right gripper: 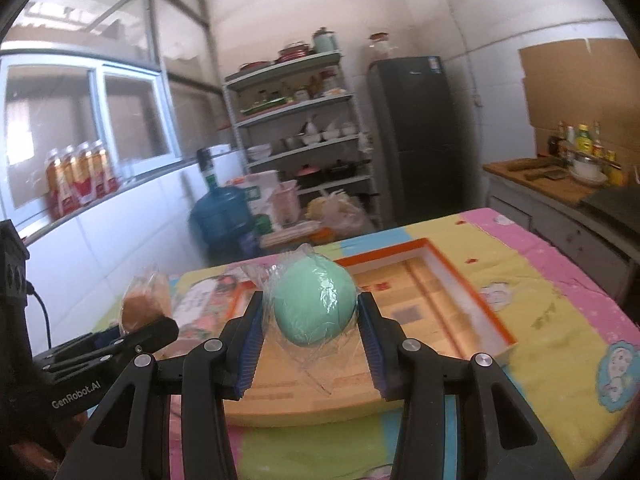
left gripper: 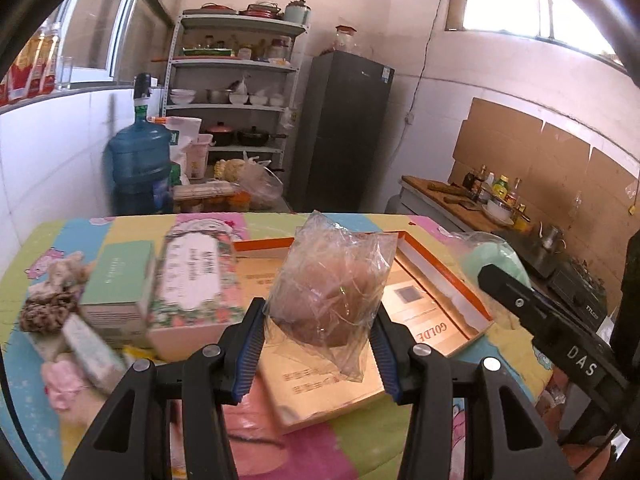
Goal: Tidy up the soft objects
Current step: 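Carry the bun and green ball into the GOLDENLEAF box lid and open both grippers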
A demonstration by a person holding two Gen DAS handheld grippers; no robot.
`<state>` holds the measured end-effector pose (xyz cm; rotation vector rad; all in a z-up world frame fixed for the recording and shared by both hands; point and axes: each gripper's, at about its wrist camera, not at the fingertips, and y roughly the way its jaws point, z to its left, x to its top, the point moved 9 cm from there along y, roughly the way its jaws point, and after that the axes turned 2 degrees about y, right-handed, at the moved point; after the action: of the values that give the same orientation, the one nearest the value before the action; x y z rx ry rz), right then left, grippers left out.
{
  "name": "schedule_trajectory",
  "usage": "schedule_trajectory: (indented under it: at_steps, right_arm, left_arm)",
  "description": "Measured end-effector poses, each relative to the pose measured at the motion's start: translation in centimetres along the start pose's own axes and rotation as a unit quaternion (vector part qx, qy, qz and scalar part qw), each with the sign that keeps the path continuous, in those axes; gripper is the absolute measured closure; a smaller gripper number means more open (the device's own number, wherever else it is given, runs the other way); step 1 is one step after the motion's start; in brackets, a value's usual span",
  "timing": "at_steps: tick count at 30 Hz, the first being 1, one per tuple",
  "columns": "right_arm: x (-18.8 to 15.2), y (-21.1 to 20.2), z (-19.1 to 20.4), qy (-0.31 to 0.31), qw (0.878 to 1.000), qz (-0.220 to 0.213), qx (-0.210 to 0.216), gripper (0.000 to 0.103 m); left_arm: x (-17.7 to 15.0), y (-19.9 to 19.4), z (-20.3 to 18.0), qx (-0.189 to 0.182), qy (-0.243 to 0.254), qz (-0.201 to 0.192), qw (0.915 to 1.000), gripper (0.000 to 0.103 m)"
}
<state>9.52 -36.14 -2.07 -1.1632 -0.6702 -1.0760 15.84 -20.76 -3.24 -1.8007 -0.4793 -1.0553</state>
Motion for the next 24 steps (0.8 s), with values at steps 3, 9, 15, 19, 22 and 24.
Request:
schedule_trajectory:
  at_steps: [3,9,15,19,22,24]
  right_arm:
    - [0.5,0.0,-1.8,0.006,1.000,-0.001,-0.009,0.056]
    - [0.6,0.9,-4.9,0.002,1.000,0.009,-0.028,0.056]
    - [-1.0,3.7,-6.6,0.013,0.998,0.053,-0.031,0.056]
    - [-2.3,5.6,-7.2,0.019,0.996,0.083,-0.031,0.056]
    - [-2.9,6.6,-7.2,0.024,0.994,0.098,-0.028,0.056]
    - [-3.2,7.0,-7.2,0.024,0.994,0.104,-0.031,0.056]
  left_arm:
    - [0.1,1.1,-0.8,0.000,0.000,0.005,1.0000,0.053]
    - [-0.4,5.0,-2.7,0.005,0.001,0.030,0.9995,0.053]
    - [-2.4,8.7,-2.5,0.020,-0.002,0.072,0.9972,0.053]
    - [-3.1,9.9,-2.4,0.027,-0.002,0.088,0.9957,0.053]
    - [-3.4,10.5,-2.1,0.031,-0.002,0.095,0.9950,0.053]
    - [-3.6,10.7,-2.1,0.033,-0.002,0.099,0.9945,0.053]
